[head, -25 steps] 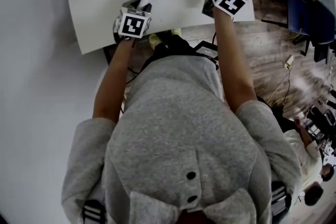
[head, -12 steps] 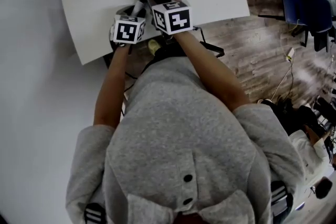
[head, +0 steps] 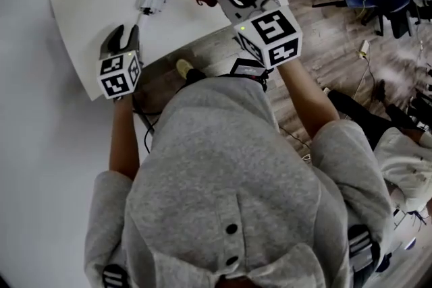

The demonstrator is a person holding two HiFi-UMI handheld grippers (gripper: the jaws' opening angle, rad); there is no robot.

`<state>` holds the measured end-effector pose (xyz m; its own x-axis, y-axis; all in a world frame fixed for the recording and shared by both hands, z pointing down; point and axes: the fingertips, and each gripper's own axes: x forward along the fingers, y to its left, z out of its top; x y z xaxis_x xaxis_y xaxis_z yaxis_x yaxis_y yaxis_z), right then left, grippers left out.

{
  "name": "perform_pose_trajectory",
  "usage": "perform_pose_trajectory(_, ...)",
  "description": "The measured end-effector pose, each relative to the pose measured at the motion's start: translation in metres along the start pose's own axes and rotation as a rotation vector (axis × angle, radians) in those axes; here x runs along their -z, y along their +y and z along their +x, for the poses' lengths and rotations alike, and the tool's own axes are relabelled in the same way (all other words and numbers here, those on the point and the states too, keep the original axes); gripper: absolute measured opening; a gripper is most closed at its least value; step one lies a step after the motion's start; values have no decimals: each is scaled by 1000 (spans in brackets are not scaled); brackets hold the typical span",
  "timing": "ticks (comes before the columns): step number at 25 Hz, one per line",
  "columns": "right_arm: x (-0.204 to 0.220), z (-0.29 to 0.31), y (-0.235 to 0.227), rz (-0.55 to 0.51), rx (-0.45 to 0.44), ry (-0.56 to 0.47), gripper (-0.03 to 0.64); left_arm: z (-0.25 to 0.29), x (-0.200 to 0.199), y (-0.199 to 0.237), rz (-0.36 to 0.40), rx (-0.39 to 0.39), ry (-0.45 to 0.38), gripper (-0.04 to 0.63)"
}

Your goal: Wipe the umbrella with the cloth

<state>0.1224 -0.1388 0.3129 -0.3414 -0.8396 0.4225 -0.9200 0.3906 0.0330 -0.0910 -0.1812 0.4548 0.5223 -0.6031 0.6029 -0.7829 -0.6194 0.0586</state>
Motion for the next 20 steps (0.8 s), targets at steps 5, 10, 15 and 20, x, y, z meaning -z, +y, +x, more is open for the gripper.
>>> perform_pose_trajectory(5, 5, -94, -44, 22, 139, -89, 48, -65, -47, -45, -20, -44, -192, 32)
perform_pose_trajectory(10, 29, -188, -54, -12, 245, -175, 48, -108, -71, -134, -26, -39, -353, 15)
perform_pose_trajectory(15, 15, -249, -54, 24, 256, -212, 48, -159, -110, -200, 29, -2, -420, 15)
perform_pose_trajectory(20, 14, -313, -46, 58, 256, -237, 48, -210, -122, -261, 40, 29, -454, 15)
